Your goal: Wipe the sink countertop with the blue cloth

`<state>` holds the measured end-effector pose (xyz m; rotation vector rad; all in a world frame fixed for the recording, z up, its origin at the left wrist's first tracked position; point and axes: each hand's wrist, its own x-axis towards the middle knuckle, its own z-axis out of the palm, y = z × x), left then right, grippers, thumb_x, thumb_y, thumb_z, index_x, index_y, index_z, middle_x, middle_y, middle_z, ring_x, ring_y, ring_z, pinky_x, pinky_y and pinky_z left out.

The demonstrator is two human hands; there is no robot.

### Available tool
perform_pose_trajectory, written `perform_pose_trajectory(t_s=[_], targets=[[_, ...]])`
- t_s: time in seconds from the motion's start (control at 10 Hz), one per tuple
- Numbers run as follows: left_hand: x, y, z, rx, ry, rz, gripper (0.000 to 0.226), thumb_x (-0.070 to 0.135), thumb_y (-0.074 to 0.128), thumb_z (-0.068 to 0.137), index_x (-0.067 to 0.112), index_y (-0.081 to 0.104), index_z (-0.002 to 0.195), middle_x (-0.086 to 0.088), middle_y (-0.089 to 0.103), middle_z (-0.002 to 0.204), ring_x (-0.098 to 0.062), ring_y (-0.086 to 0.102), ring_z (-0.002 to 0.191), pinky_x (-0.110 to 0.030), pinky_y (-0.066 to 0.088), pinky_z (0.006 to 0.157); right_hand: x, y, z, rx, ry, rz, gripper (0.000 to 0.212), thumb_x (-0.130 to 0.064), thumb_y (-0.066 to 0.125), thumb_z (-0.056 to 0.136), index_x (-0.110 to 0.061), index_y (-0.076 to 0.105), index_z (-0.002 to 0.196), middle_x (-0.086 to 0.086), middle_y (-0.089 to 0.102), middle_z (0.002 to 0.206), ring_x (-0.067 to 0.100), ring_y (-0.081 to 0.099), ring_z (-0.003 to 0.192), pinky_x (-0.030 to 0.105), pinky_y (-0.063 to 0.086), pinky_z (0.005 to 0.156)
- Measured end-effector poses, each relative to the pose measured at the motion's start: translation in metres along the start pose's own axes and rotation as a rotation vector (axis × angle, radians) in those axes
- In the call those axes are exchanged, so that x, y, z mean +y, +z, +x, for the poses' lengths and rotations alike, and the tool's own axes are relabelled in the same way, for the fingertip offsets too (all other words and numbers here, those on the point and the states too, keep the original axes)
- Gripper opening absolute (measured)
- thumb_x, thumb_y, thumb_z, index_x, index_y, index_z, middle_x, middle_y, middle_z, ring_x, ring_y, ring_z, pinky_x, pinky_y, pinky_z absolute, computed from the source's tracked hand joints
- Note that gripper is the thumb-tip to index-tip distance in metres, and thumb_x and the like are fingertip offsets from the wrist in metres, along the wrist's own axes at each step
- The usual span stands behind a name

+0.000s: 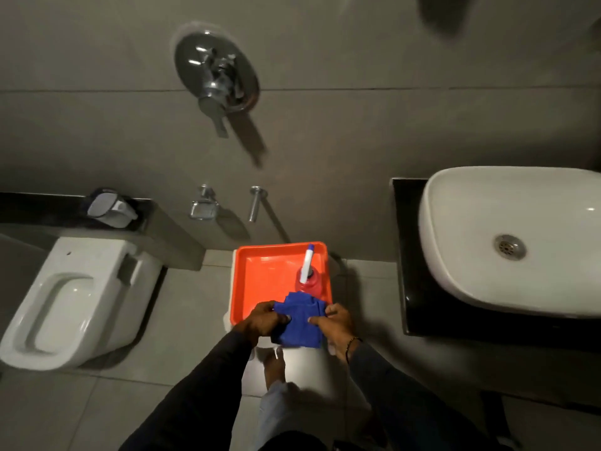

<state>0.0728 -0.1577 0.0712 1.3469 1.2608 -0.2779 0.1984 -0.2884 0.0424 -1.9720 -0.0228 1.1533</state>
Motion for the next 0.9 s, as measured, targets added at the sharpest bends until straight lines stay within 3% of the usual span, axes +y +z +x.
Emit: perform_pose_trajectory(t_s=[0.1,0.2,0.3,0.4,0.5,0.6,0.7,0.8,0.9], targets=[[-0.004,-0.035,0.031,0.007,0.012,0.175,0.019,0.004,0.065,0.084,0.009,0.065,0.103,-0.009,0.067,0.101,-0.02,0.06,0.091,-0.037,0.055,0.086,0.0,0.042,0.01,0.026,0.087,0.016,0.036,-0.006,0.084,0.068,-0.02,0.051,0.062,0.004,0.064,0.072,0.024,0.061,0.069,0.033,0.05,0.059],[-0.007,-0.077,0.082,-0.04,0.068,0.44,0.03,0.013,0.065,0.083,0.004,0.066,0.111,-0.011,0.07,0.107,-0.018,0.062,0.095,-0.03,0.048,0.082,0.002,0.102,0.031,0.055,0.164,0.122,0.025,-0.004,0.08,0.073,-0.016,0.059,0.065,0.008,0.068,0.074,0.026,0.063,0.07,0.034,0.051,0.057],[0.0,-0.094,0.116,-0.067,0.138,0.582,0.04,0.021,0.065,0.081,0.004,0.064,0.118,-0.015,0.071,0.116,-0.025,0.066,0.104,-0.032,0.05,0.086,-0.001,0.132,0.05,0.082,0.2,0.209,0.013,-0.005,0.079,0.073,-0.01,0.069,0.08,0.008,0.073,0.079,0.03,0.069,0.074,0.039,0.059,0.061],[0.011,-0.099,0.156,-0.115,0.246,0.722,0.04,0.015,0.065,0.084,0.002,0.062,0.121,-0.02,0.069,0.121,-0.033,0.065,0.113,-0.037,0.049,0.093,-0.002,0.154,0.074,0.154,0.273,0.27,0.017,-0.007,0.08,0.072,-0.012,0.065,0.077,0.003,0.068,0.069,0.024,0.066,0.063,0.054,0.062,0.072],[0.015,-0.099,0.177,-0.144,0.289,0.804,0.044,0.014,0.064,0.083,0.002,0.059,0.125,-0.021,0.068,0.122,-0.035,0.064,0.114,-0.037,0.049,0.092,-0.005,0.161,0.083,0.182,0.328,0.299,0.029,0.0,0.076,0.077,-0.019,0.056,0.069,0.001,0.058,0.063,0.021,0.058,0.058,0.054,0.061,0.072],[0.014,-0.098,0.189,-0.199,0.318,0.894,0.057,0.016,0.065,0.083,0.003,0.048,0.136,-0.02,0.063,0.13,-0.037,0.06,0.121,-0.036,0.046,0.096,-0.01,0.165,0.086,0.178,0.355,0.336,0.031,0.004,0.074,0.078,-0.018,0.055,0.067,0.007,0.061,0.067,0.018,0.053,0.054,0.053,0.059,0.073],[0.016,-0.099,0.182,-0.21,0.303,0.914,0.061,0.016,0.067,0.084,0.001,0.044,0.138,-0.021,0.059,0.135,-0.038,0.056,0.124,-0.036,0.045,0.097,-0.007,0.161,0.079,0.183,0.345,0.32,0.022,-0.003,0.078,0.073,-0.015,0.061,0.07,0.01,0.063,0.07,0.02,0.055,0.056,0.056,0.06,0.076],[0.016,-0.103,0.184,-0.136,0.305,0.914,0.069,0.021,0.068,0.085,-0.001,0.037,0.142,-0.027,0.05,0.138,-0.043,0.05,0.127,-0.041,0.043,0.102,0.021,0.148,0.09,0.294,0.269,0.194,0.023,-0.033,0.075,0.053,-0.017,0.066,0.067,0.002,0.067,0.069,0.025,0.067,0.066,0.054,0.062,0.074],[0.017,-0.103,0.172,-0.103,0.363,0.916,0.072,0.022,0.067,0.086,-0.002,0.034,0.145,-0.03,0.045,0.141,-0.045,0.046,0.131,-0.043,0.04,0.108,0.018,0.126,0.07,0.35,0.239,0.105,0.027,-0.038,0.069,0.058,-0.015,0.066,0.071,0.004,0.071,0.076,0.03,0.071,0.08,0.041,0.059,0.077]])
